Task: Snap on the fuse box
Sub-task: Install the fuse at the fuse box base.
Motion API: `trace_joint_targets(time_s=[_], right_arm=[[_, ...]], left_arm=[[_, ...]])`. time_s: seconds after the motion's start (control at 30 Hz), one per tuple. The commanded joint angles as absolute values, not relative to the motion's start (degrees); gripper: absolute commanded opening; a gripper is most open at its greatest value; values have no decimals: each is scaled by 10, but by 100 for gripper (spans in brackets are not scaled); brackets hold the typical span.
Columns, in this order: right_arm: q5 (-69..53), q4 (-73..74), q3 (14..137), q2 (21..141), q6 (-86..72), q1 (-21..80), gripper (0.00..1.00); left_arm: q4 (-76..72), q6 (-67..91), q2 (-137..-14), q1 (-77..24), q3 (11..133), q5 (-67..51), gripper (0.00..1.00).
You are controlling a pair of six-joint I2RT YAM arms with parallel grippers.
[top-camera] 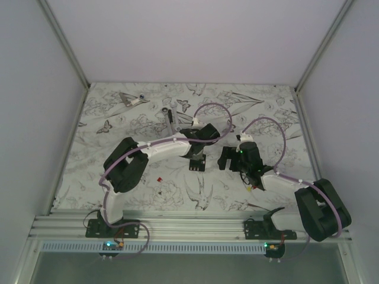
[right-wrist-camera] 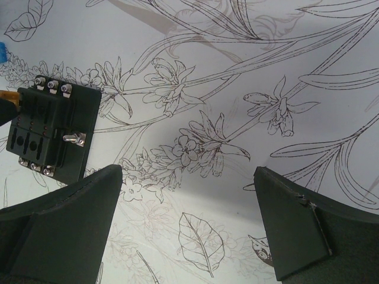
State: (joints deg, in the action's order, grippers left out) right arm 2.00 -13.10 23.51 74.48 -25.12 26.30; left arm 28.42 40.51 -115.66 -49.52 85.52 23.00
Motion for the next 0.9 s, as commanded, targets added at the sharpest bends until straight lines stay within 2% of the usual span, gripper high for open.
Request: trace_joint_targets(time_s=[0.0,0.23,0.8,0.83,0.87], right_arm=[[16,-149,246,750,-259,258,100],[17,-149,246,748,-257,258,100],[14,-152,247,755,-258,258,100],[15,-152,246,754,-258,258,100],[14,-152,246,753,-258,258,100]], left_arm=[[310,408,-1189,-497,851,213,0],[313,400,-1197,-475,844,132,0],[334,403,-1215,-436,844,98,0],[334,403,-1208,-437,844,101,1],[335,400,-1200,-439,844,107,7]])
